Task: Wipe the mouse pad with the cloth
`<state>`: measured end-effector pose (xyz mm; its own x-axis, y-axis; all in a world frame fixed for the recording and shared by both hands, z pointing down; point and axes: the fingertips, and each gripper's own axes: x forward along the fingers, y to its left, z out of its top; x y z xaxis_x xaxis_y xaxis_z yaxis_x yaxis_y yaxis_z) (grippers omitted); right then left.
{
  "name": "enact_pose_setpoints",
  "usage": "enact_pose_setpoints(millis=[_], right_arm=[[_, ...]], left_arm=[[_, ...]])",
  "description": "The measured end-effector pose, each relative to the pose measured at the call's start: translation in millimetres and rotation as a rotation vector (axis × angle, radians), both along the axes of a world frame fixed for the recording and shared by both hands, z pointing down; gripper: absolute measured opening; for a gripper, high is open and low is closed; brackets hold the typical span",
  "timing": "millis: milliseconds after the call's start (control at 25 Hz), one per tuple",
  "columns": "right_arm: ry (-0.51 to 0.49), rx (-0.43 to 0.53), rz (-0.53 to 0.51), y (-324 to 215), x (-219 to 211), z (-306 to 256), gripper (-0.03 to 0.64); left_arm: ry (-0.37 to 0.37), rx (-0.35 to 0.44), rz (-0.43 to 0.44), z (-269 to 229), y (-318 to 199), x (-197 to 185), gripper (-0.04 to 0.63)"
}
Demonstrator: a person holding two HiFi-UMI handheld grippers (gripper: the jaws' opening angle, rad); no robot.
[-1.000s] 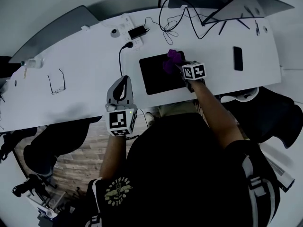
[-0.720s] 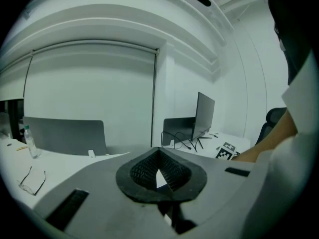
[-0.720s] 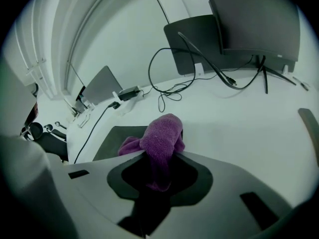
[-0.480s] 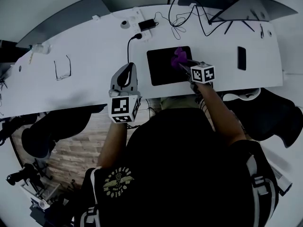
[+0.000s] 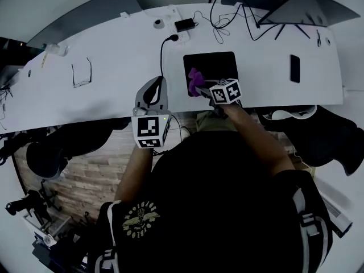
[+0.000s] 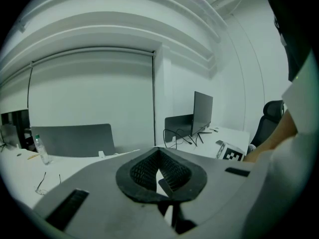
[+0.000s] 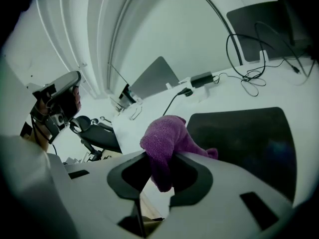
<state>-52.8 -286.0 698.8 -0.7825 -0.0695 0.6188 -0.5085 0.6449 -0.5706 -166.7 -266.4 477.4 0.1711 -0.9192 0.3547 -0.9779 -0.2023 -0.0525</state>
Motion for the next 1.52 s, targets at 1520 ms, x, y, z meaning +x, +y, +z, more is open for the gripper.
enact_pose_setpoints(millis=[1520], right_arm=[[-0.036, 0.533, 0.319, -35, 137, -156, 0.091]], left_arm=[[0.021, 0.19, 0.037, -99, -11, -12, 0.002]])
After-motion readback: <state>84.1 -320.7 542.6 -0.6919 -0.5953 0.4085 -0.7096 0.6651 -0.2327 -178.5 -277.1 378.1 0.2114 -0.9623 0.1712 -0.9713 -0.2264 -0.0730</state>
